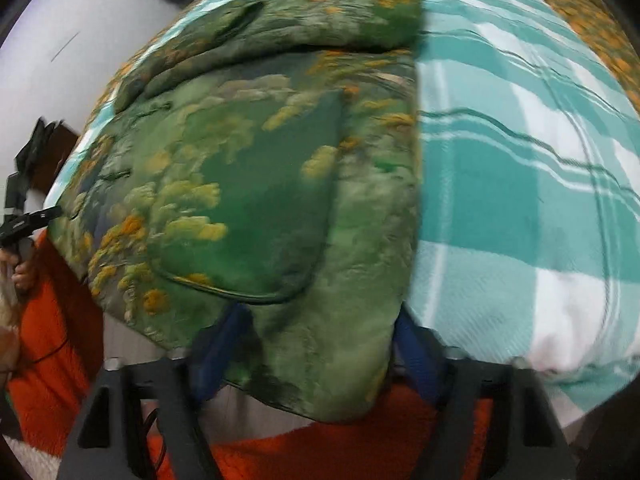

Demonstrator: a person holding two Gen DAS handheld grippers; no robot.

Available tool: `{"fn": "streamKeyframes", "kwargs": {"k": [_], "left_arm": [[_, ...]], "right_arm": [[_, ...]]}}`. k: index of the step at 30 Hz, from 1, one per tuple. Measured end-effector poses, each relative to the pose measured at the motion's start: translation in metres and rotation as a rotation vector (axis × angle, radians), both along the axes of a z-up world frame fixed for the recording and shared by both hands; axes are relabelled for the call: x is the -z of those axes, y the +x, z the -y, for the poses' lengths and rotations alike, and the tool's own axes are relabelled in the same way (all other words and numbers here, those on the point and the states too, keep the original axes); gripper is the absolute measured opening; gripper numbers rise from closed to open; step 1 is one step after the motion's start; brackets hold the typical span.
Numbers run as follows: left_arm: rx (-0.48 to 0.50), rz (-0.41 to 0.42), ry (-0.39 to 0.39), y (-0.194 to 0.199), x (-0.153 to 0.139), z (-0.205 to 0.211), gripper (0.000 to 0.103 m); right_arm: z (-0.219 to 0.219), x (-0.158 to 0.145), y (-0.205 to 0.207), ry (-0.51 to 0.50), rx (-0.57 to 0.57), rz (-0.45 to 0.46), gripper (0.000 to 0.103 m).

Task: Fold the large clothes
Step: 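Grasp the jacket hem with both grippers and lift it toward the collar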

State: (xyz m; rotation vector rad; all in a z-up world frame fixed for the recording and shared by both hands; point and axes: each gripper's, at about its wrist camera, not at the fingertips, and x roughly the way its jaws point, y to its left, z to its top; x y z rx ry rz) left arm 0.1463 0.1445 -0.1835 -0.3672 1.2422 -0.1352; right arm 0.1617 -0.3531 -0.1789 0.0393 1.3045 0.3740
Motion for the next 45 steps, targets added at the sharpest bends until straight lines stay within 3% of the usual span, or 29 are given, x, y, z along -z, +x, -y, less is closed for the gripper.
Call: {"fn": "streamKeyframes", "kwargs": {"k": [2, 5, 13, 20, 23, 26, 29, 32, 35, 39, 40, 41, 42, 44, 45], "left_arm": [[-0.022, -0.010, -0.004, -0.001, -0.003, -0.005, 0.031], [-0.082, -0.007, -0.083, -0.002, -0.011, -0.018, 0.015], [-0.088, 0.095, -0.148, -0.018, -0.070, -0.024, 0.012], [-0.044, 0.077, -0.166, -0.071, -0.109, -0.029, 0.012], [-0.070, 0.118, -0.226, -0.083, -0.137, -0.045, 0.012], [-0.116, 0.201, -0.269, -0.053, -0.161, -0.064, 0.012], [-0.169, 0.275, -0.270, 0.018, -0.161, -0.082, 0.012], [-0.246, 0.285, -0.229, 0.101, -0.137, -0.094, 0.012], [-0.283, 0.282, -0.175, 0.177, -0.113, -0.093, 0.013], [-0.302, 0.267, -0.167, 0.212, -0.075, -0.083, 0.034], [-0.317, 0.253, -0.199, 0.214, -0.065, -0.084, 0.047], [-0.327, 0.255, -0.232, 0.214, -0.061, -0.086, 0.059], [-0.336, 0.268, -0.265, 0.210, -0.063, -0.089, 0.064], [-0.343, 0.314, -0.322, 0.201, -0.071, -0.100, 0.081], [-0.345, 0.338, -0.330, 0.197, -0.076, -0.105, 0.084]], "right_arm": [[0.003, -0.008, 0.003, 0.008, 0.032, 0.005, 0.019], [-0.001, -0.019, 0.001, 0.009, 0.033, 0.040, 0.015], [0.001, -0.085, -0.017, 0.129, 0.057, 0.154, 0.013], [0.015, -0.125, -0.042, 0.313, 0.028, 0.111, 0.013], [0.018, -0.152, -0.050, 0.405, 0.016, 0.141, 0.012], [0.025, -0.169, -0.033, 0.487, 0.065, 0.176, 0.012], [0.035, -0.169, 0.018, 0.527, 0.151, 0.223, 0.012], [0.042, -0.147, 0.087, 0.535, 0.257, 0.257, 0.012], [0.042, -0.103, 0.150, 0.509, 0.370, 0.251, 0.012], [0.038, -0.033, 0.191, 0.483, 0.528, 0.187, 0.018], [0.038, -0.017, 0.195, 0.498, 0.572, 0.156, 0.020], [0.040, -0.007, 0.196, 0.539, 0.603, 0.132, 0.033], [0.044, 0.000, 0.194, 0.611, 0.640, 0.111, 0.047], [0.055, 0.004, 0.188, 0.773, 0.708, 0.078, 0.061], [0.060, 0.002, 0.185, 0.824, 0.723, 0.064, 0.069]]}}
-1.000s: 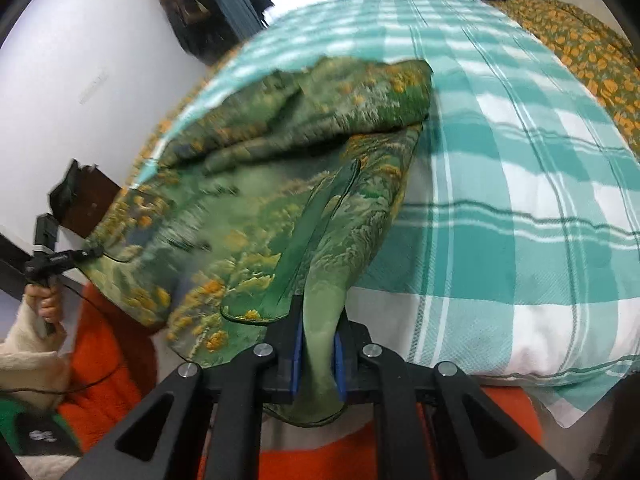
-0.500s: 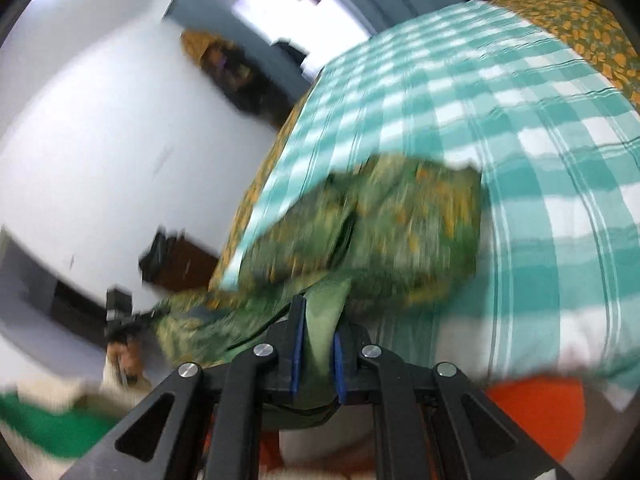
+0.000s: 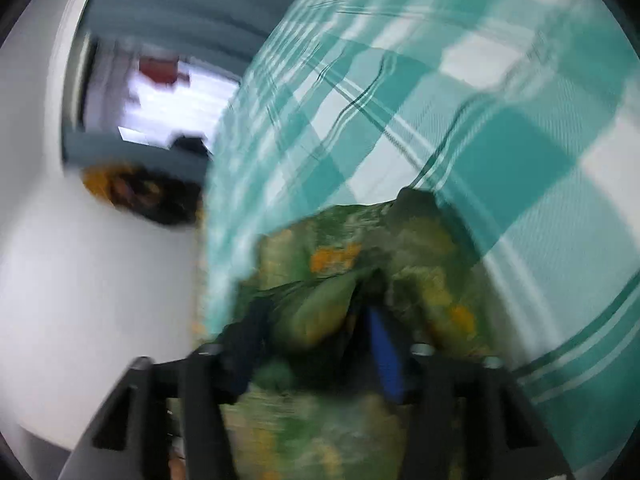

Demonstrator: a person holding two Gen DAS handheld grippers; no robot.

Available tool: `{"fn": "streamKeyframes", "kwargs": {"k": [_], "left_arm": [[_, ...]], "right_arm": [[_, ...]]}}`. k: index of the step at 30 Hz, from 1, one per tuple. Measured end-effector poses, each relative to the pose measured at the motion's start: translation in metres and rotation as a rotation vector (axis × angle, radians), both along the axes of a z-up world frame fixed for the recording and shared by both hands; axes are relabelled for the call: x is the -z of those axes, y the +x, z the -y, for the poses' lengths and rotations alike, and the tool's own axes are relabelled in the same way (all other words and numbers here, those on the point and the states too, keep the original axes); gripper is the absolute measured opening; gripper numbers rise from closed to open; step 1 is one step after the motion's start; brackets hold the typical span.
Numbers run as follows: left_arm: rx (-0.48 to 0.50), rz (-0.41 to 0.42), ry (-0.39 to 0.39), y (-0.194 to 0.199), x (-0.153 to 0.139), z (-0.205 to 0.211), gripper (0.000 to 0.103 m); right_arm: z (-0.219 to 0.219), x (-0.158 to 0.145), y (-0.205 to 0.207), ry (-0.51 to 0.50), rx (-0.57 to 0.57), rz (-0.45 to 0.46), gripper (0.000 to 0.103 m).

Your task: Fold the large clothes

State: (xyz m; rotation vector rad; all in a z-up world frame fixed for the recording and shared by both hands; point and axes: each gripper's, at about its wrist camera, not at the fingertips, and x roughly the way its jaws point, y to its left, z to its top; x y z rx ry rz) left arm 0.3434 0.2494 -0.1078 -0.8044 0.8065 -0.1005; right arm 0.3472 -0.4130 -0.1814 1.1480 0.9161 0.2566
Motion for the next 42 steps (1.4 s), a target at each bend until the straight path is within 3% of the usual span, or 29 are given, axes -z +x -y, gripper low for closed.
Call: {"fn": "streamKeyframes", "kwargs": {"k": [2, 3, 4, 6, 10, 12, 13, 14, 15, 16, 17, 22, 26, 28, 31, 32, 34, 36, 42], "left_arm": [[0.000, 0.047, 0.037, -0.012, -0.013, -0.012, 0.093], [0.010, 0.055, 0.066, -0.015, -0.016, -0.014, 0.094], [0.018, 0.062, 0.114, -0.017, -0.017, -0.014, 0.096], [0.083, -0.005, 0.181, -0.009, -0.004, -0.006, 0.096], [0.076, -0.137, 0.267, 0.021, 0.036, 0.016, 0.093], [0.051, -0.189, 0.287, 0.036, 0.051, 0.025, 0.070], [0.043, -0.230, 0.269, 0.044, 0.061, 0.030, 0.045], [0.018, -0.267, 0.294, 0.048, 0.065, 0.033, 0.019], [-0.001, -0.283, 0.321, 0.049, 0.066, 0.034, 0.017], [-0.014, -0.271, 0.334, 0.050, 0.061, 0.033, 0.012], [-0.023, -0.252, 0.338, 0.050, 0.053, 0.032, 0.009], [-0.105, -0.077, 0.429, 0.058, -0.006, 0.022, 0.008], [-0.140, -0.037, 0.593, 0.077, -0.009, 0.035, 0.009], [-0.138, -0.080, 0.669, 0.086, 0.022, 0.041, 0.009], [-0.113, -0.179, 0.635, 0.088, 0.088, 0.036, 0.012], [-0.100, -0.173, 0.622, 0.082, 0.106, 0.037, 0.014], [-0.115, -0.124, 0.656, 0.074, 0.113, 0.044, 0.016], [-0.111, -0.128, 0.668, 0.076, 0.113, 0.046, 0.016], [-0.110, -0.119, 0.653, 0.077, 0.111, 0.042, 0.017]], "right_arm": [[0.012, -0.011, -0.003, 0.059, 0.011, 0.030, 0.073], [0.017, -0.021, -0.003, 0.030, 0.004, 0.055, 0.073], [0.019, -0.034, -0.003, -0.057, -0.016, 0.078, 0.075], [0.009, -0.055, 0.001, -0.305, -0.087, 0.098, 0.078], [-0.033, -0.050, 0.019, -0.593, -0.233, 0.094, 0.078], [-0.063, -0.034, 0.031, -0.689, -0.284, 0.062, 0.078], [-0.071, -0.028, 0.035, -0.704, -0.298, 0.050, 0.077], [-0.079, -0.019, 0.036, -0.721, -0.319, 0.045, 0.063], [-0.090, -0.016, 0.037, -0.774, -0.340, 0.033, 0.027], [-0.099, -0.017, 0.035, -0.853, -0.354, 0.022, 0.016], [-0.104, -0.024, 0.034, -0.891, -0.343, 0.030, 0.014], [-0.104, -0.093, 0.038, -0.982, -0.239, 0.226, 0.011], [-0.102, -0.112, 0.060, -1.028, -0.183, 0.278, 0.011], [-0.109, -0.091, 0.072, -1.104, -0.197, 0.254, 0.011], [-0.109, -0.027, 0.084, -1.124, -0.255, 0.119, 0.011], [-0.107, 0.001, 0.084, -1.104, -0.287, 0.070, 0.012], [-0.106, 0.038, 0.078, -1.068, -0.309, 0.061, 0.013], [-0.106, 0.045, 0.069, -1.083, -0.261, 0.108, 0.015], [-0.098, 0.043, 0.065, -1.035, -0.244, 0.114, 0.015]]}}
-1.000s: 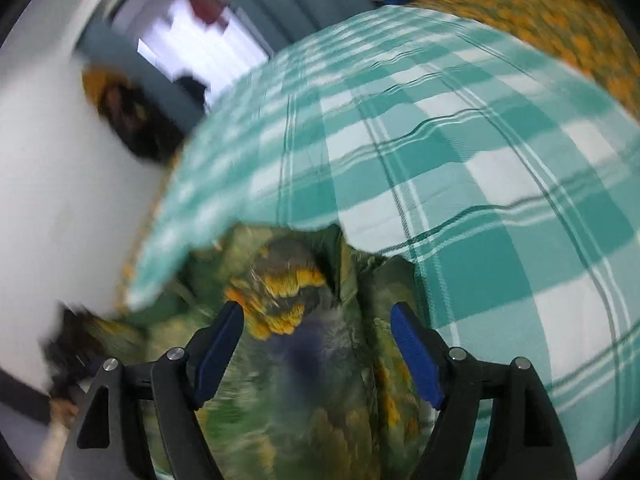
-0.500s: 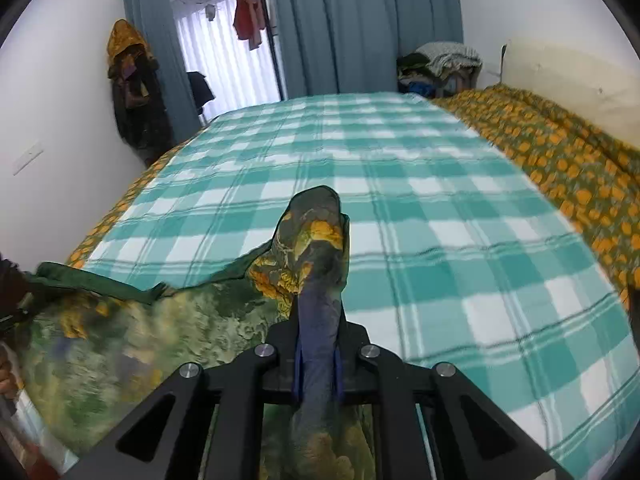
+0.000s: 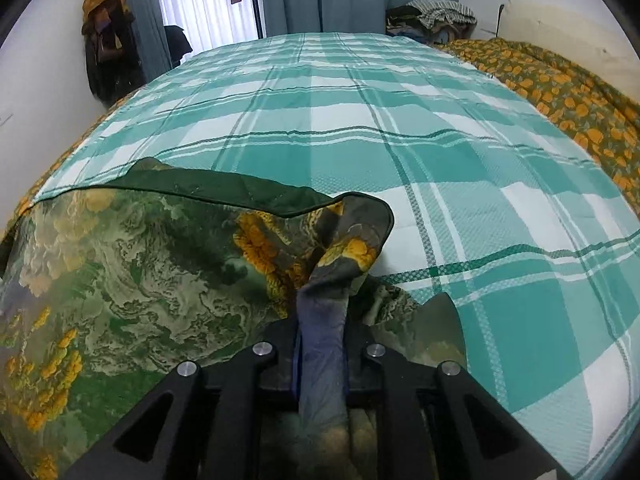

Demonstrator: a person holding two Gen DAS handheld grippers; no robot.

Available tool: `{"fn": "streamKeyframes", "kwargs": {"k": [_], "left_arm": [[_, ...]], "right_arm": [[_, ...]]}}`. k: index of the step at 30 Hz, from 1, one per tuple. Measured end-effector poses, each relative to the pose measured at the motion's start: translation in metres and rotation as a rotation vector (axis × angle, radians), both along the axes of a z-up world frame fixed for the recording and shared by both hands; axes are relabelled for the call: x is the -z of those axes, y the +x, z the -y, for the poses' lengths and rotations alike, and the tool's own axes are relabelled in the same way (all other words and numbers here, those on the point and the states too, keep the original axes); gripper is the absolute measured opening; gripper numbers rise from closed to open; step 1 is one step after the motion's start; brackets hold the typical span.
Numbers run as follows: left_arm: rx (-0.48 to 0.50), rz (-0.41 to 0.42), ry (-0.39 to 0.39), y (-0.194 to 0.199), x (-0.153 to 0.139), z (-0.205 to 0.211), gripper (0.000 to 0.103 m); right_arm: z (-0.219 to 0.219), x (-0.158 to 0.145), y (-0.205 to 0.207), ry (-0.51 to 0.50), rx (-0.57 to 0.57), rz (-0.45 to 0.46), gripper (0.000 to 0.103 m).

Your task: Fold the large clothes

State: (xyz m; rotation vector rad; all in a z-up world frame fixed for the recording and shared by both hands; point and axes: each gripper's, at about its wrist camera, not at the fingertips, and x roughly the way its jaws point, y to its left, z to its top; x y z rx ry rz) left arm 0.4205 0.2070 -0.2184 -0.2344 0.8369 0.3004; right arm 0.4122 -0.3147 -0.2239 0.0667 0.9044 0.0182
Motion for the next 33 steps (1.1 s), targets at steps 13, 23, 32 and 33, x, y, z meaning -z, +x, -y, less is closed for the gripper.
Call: {"fn": "streamKeyframes", "kwargs": {"k": [13, 23, 32, 33], "left_arm": [[-0.002, -0.039, 0.005, 0.007, 0.000, 0.004, 0.017], [-0.017, -0.088, 0.020, -0.004, -0.035, -0.001, 0.059], [0.226, 0.037, 0.079, -0.040, -0.115, 0.080, 0.080], [0.270, 0.038, 0.065, -0.035, -0.117, 0.095, 0.080]], "right_arm": [[-0.002, 0.001, 0.004, -0.020, 0.002, 0.006, 0.015], [0.004, -0.012, 0.005, 0.010, 0.003, -0.035, 0.019], [0.029, -0.094, -0.072, 0.077, -0.039, 0.170, 0.078], [0.028, -0.098, -0.086, 0.105, -0.059, 0.181, 0.078]]}}
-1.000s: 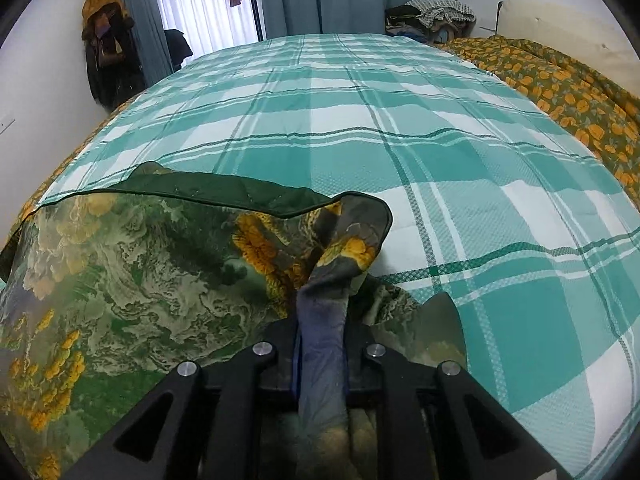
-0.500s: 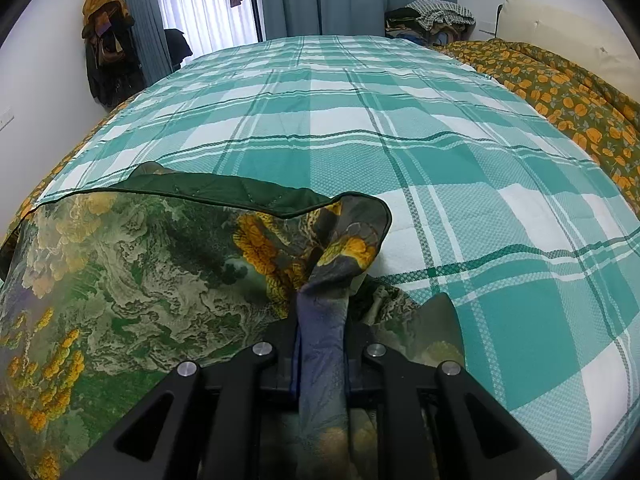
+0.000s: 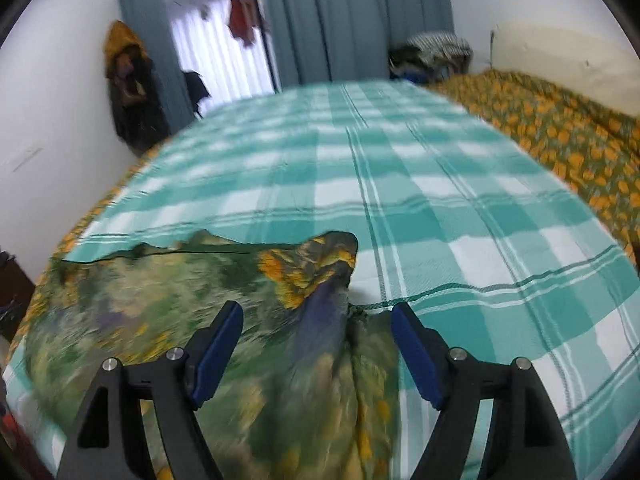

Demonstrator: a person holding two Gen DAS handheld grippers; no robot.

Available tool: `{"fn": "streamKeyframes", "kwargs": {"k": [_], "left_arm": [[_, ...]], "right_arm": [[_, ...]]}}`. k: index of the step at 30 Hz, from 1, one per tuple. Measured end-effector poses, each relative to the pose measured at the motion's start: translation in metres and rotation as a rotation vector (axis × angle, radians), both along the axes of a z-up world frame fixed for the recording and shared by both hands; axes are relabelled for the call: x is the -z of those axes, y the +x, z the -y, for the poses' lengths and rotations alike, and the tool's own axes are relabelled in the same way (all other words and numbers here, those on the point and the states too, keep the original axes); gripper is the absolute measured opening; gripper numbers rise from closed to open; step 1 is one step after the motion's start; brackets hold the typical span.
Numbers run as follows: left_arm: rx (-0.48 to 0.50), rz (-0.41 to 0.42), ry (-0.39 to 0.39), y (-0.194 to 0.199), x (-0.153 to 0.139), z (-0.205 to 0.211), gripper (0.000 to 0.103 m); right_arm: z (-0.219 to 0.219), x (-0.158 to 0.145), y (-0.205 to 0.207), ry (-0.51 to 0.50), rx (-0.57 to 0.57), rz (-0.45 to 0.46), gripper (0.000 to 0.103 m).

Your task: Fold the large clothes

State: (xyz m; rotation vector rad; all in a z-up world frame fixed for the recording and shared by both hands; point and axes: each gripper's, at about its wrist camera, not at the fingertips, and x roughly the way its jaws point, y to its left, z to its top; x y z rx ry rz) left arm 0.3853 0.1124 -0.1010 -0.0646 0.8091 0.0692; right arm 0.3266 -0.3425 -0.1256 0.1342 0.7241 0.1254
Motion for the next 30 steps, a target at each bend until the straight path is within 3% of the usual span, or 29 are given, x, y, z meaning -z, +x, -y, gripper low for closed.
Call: {"fn": "streamKeyframes", "kwargs": {"k": [5, 6, 9, 11, 13, 18, 22, 30], "left_arm": [[0.184, -0.034, -0.032, 0.056, 0.011, 0.079, 0.081], [0.184, -0.058, -0.031, 0.075, 0.020, 0.090, 0.081], [0.110, -0.131, -0.043, 0.120, 0.047, 0.097, 0.081], [0.027, -0.225, -0.041, 0.149, 0.080, 0.090, 0.085], [-0.010, -0.260, -0.089, 0.157, 0.104, 0.079, 0.090], [-0.003, -0.218, -0.063, 0.149, 0.110, 0.082, 0.092], [0.011, -0.224, -0.062, 0.138, 0.093, 0.084, 0.092], [0.203, -0.159, 0.076, 0.055, 0.070, 0.111, 0.092]], "right_arm": [[-0.021, 0.005, -0.038, 0.085, -0.129, -0.027, 0.077], [-0.026, 0.012, -0.043, 0.084, -0.140, -0.044, 0.071], [-0.033, 0.046, -0.050, 0.053, -0.104, -0.139, 0.040], [-0.030, 0.065, -0.054, 0.060, -0.072, -0.163, 0.036], [-0.032, 0.069, -0.056, 0.057, -0.077, -0.159, 0.036], [-0.040, 0.073, -0.056, 0.024, -0.094, -0.144, 0.036], [-0.037, 0.070, -0.058, 0.049, -0.089, -0.144, 0.036], [-0.008, 0.056, -0.094, 0.163, -0.039, -0.199, 0.038]]}}
